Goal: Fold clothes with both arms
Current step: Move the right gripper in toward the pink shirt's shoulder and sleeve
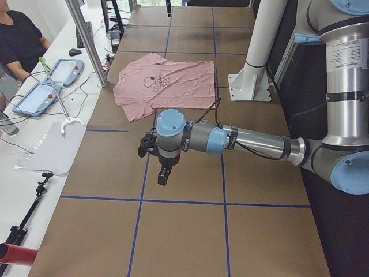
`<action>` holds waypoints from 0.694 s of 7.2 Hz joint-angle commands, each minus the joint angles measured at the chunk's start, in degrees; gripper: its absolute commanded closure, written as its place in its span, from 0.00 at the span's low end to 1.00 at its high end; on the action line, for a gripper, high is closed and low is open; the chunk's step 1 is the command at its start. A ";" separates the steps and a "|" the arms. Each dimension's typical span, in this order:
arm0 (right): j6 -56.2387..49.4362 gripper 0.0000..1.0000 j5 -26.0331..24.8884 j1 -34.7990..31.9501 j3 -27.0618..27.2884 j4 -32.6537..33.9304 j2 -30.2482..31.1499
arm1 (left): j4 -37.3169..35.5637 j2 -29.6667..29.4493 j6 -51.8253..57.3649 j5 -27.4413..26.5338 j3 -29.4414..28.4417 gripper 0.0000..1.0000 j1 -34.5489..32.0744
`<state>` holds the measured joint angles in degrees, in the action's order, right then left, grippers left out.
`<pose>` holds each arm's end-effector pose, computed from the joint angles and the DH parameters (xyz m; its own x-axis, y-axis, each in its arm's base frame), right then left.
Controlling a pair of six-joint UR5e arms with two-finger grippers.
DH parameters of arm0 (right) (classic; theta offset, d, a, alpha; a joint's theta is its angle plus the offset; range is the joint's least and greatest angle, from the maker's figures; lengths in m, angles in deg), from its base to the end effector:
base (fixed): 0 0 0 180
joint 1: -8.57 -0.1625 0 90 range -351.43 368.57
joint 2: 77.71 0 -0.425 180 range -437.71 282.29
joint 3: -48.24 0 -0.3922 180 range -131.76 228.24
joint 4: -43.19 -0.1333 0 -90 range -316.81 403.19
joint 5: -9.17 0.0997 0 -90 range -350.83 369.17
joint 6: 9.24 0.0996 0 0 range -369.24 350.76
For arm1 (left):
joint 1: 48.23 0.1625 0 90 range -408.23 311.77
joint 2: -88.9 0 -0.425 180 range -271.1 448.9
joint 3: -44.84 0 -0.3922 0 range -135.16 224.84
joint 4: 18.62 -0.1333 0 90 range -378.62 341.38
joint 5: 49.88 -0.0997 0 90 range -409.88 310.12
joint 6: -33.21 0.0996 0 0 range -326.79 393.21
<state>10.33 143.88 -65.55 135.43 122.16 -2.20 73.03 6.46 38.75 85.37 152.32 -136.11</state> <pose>-0.1060 -0.6037 0.5214 0.6586 -0.1322 0.7408 0.0338 0.9887 0.1464 -0.0462 -0.4442 0.5649 0.6915 0.2621 -0.6731 -0.1035 0.9582 0.2668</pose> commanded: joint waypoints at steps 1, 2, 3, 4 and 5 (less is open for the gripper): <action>19.54 0.02 -1.28 5.02 -13.02 -12.13 -10.51 | 0.11 -0.09 0.09 0.90 0.10 0.00 0.08; 25.98 0.04 -4.08 8.00 -16.15 -16.00 -13.00 | 1.06 -0.09 -0.09 0.90 0.01 0.00 0.08; 32.04 0.05 -8.72 11.59 -17.83 -16.65 -15.81 | 1.07 -0.09 -0.09 1.07 -0.16 0.00 0.08; 38.02 0.06 -11.20 13.89 -20.98 -16.92 -18.88 | 1.16 -0.09 0.00 1.16 -0.68 0.00 0.08; 41.13 0.09 -12.88 15.39 -21.62 -16.92 -19.61 | 1.51 -0.09 -0.09 1.16 -0.86 0.00 0.08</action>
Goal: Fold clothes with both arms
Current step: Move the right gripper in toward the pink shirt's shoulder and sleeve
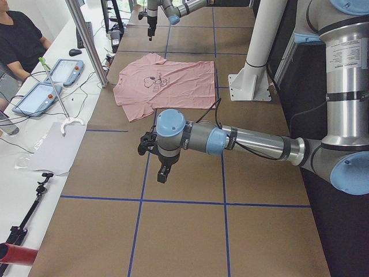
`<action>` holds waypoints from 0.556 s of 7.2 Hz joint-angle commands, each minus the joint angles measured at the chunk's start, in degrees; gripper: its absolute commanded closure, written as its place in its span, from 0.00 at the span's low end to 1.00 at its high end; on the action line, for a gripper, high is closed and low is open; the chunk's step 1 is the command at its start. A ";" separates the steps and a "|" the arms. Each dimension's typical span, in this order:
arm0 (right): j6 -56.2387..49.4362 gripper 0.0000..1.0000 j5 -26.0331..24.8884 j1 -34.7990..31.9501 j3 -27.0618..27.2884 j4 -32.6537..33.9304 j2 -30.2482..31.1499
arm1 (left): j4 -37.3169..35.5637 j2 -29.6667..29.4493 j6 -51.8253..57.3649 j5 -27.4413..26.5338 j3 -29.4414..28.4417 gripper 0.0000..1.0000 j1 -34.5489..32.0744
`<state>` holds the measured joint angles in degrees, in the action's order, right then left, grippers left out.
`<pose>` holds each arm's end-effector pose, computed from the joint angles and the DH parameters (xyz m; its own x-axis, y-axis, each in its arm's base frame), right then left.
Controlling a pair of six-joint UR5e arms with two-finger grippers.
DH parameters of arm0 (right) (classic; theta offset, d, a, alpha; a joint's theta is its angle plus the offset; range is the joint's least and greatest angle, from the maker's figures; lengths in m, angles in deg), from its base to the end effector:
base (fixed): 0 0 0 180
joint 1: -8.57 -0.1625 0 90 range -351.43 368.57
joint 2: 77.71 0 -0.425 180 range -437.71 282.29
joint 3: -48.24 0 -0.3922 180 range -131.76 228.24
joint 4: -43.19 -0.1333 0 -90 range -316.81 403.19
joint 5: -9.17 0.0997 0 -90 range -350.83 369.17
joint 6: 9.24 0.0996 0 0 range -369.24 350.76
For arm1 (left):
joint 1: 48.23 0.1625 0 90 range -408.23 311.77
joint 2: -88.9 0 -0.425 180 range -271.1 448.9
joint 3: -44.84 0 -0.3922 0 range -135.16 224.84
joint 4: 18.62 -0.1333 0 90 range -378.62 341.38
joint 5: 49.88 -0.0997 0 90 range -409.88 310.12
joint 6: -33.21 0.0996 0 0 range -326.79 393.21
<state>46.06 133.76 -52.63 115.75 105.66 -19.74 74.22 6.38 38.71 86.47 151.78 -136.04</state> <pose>-0.2898 -0.6865 0.4631 0.6329 0.1784 0.7534 -0.2387 0.9706 -0.0292 -0.0442 -0.4456 0.5654 0.6771 0.2732 -0.6833 -0.1027 0.9545 0.2798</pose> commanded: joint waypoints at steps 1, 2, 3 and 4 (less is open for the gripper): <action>6.22 0.10 -3.99 3.09 -1.94 -0.42 -2.07 | 1.11 0.00 -0.13 0.06 -0.85 0.00 0.01; 7.27 0.12 -4.17 3.88 -2.55 -0.42 -1.98 | 1.90 0.00 -0.13 1.01 -1.55 0.00 0.01; 7.54 0.15 -6.00 5.02 -3.08 -0.42 -2.07 | 2.09 0.00 -0.05 1.98 -2.25 0.00 0.01; 7.63 0.17 -7.93 5.81 -3.61 -0.33 -2.16 | 2.52 0.00 -0.13 1.99 -2.44 0.00 0.01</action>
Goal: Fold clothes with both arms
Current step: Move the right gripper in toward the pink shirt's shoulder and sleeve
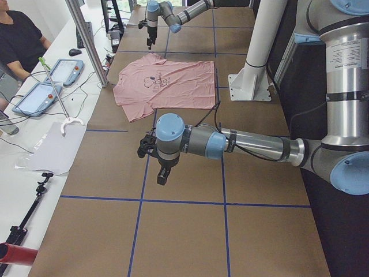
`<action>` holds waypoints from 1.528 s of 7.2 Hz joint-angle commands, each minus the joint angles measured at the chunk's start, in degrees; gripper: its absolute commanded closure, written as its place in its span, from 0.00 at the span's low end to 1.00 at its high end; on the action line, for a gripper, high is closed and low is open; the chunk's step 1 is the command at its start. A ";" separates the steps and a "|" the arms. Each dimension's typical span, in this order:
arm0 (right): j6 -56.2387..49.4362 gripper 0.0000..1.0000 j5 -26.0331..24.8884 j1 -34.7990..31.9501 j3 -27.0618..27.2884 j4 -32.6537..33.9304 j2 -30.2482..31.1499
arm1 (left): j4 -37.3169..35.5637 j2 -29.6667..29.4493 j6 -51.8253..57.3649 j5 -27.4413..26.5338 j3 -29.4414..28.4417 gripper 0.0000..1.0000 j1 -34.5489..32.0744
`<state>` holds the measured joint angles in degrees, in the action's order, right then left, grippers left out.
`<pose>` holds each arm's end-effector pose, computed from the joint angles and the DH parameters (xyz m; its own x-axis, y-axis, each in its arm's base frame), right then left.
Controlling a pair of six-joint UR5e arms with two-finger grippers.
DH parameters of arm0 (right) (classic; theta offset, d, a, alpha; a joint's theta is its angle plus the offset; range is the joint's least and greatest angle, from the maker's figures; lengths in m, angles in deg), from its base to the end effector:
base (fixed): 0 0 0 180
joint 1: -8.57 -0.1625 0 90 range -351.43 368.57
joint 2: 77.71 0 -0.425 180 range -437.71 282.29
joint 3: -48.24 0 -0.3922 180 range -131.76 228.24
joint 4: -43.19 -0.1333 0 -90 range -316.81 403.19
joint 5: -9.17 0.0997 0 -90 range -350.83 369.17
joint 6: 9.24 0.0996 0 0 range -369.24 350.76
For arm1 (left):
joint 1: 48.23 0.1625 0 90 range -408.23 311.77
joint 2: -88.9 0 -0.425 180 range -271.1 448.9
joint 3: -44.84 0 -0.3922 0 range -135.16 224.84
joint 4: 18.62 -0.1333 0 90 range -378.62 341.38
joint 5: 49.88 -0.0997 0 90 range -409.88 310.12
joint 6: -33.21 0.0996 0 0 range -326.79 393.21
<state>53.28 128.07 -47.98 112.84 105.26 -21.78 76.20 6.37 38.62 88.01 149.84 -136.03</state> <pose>-0.3467 -0.6793 0.4660 0.6564 0.2607 0.7080 -0.3029 0.9505 -0.0691 -0.0423 -0.4472 0.5764 0.6575 0.2755 -0.7013 -0.0999 0.9544 0.2813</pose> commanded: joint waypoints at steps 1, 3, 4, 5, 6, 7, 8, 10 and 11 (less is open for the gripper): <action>0.50 0.18 -2.27 1.35 -0.70 0.07 -0.47 | 0.89 0.09 -0.04 0.54 -0.49 0.00 0.00; 0.41 0.26 -3.31 1.87 -1.66 0.07 -0.64 | 0.98 0.09 -0.04 0.54 -0.58 0.00 0.00; 0.32 0.32 -3.76 1.96 -1.75 0.07 -0.64 | 1.68 0.09 -0.04 0.54 -0.49 0.00 0.00; 0.41 0.39 -4.81 2.05 -2.01 0.07 -1.60 | 1.69 0.09 -0.04 0.54 -0.49 0.00 0.00; 0.32 0.45 -5.34 2.23 -3.24 0.07 -1.96 | 1.69 0.09 -0.04 0.54 -0.49 0.00 0.00; 0.32 0.49 -5.34 2.23 -3.51 0.07 -2.05 | 1.77 0.09 -0.04 0.98 -0.41 0.00 -0.09; 0.32 0.54 -5.34 2.14 -3.51 0.07 -1.96 | 1.77 0.09 -0.04 1.33 -0.49 0.00 0.00; 0.41 0.67 -5.43 2.14 -3.60 0.07 -1.96 | 1.77 0.09 -0.04 1.33 -0.32 0.00 -0.09; 0.41 0.88 -5.43 2.23 -3.60 0.07 -1.96 | 1.77 0.17 -0.04 1.33 -0.23 0.00 -0.09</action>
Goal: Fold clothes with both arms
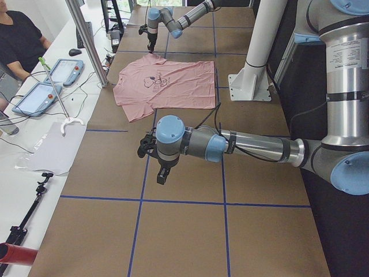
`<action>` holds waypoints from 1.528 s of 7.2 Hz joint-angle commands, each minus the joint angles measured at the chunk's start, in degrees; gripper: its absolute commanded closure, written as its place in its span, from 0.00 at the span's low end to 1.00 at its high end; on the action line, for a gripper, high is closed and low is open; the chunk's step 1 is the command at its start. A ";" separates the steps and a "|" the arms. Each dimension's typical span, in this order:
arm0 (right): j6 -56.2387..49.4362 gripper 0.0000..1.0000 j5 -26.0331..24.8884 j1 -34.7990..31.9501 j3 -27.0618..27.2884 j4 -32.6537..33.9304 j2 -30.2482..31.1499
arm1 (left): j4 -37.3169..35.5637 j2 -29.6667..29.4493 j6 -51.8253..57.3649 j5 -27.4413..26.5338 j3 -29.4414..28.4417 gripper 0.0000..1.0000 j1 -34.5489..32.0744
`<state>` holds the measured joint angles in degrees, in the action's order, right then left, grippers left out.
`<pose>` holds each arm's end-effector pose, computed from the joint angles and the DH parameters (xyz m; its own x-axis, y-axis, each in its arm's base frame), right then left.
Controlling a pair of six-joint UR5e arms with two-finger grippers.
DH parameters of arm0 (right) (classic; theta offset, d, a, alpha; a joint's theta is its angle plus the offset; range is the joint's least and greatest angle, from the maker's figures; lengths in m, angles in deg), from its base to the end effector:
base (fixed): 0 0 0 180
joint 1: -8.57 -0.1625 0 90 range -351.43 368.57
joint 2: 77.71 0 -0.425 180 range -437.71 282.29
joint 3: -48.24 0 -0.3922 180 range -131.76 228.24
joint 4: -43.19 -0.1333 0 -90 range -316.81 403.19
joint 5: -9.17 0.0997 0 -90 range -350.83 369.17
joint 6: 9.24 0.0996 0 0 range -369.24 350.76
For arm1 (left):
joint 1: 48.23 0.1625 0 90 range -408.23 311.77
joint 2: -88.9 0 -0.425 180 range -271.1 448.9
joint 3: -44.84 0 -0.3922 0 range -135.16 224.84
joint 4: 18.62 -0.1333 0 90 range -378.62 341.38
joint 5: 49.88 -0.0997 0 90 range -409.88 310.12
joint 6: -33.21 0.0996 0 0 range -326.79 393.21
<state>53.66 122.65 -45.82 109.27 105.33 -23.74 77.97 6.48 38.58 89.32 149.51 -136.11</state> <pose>-0.3741 -0.6832 0.4758 0.7042 0.2657 0.6584 -0.3281 0.9442 -0.0301 -0.0414 -0.4472 0.5750 0.6402 0.2931 -0.7102 -0.0963 0.9477 0.3043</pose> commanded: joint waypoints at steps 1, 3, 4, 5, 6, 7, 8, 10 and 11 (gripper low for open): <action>0.03 1.00 -0.01 0.07 -0.03 0.00 -0.09 | 0.00 0.07 0.09 0.02 0.19 0.00 -0.01; 0.29 1.00 0.07 -0.10 0.76 -0.09 -0.87 | 0.00 0.07 0.00 0.02 0.36 0.00 -0.01; 0.30 1.00 0.07 -0.11 3.46 0.09 -0.97 | 0.00 0.07 -0.09 0.19 0.54 0.00 -0.01; 0.47 1.00 0.16 0.76 6.10 0.61 -1.05 | 0.00 0.07 -0.18 0.20 0.63 0.00 -0.01; 4.56 1.00 -0.45 3.30 6.38 0.44 -1.49 | 0.00 0.07 -0.18 0.20 0.63 0.00 -0.01; 9.91 1.00 -4.19 6.02 5.86 0.96 -4.54 | 0.00 0.07 -0.18 0.20 0.63 0.00 -0.01; 13.01 1.00 -8.06 8.05 2.55 1.58 -7.79 | 0.00 0.15 -0.18 0.20 0.63 0.00 -0.01; 12.96 1.00 -10.11 8.24 -4.75 1.32 -12.91 | 0.00 0.15 -0.18 0.20 0.71 0.00 -0.01; 12.95 1.00 -11.34 8.24 -6.52 1.23 -14.49 | 0.00 0.15 -0.18 0.20 0.72 0.00 -0.01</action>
<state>66.46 112.91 -37.73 105.61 106.65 -35.97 77.97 6.61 38.40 89.52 150.19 -136.12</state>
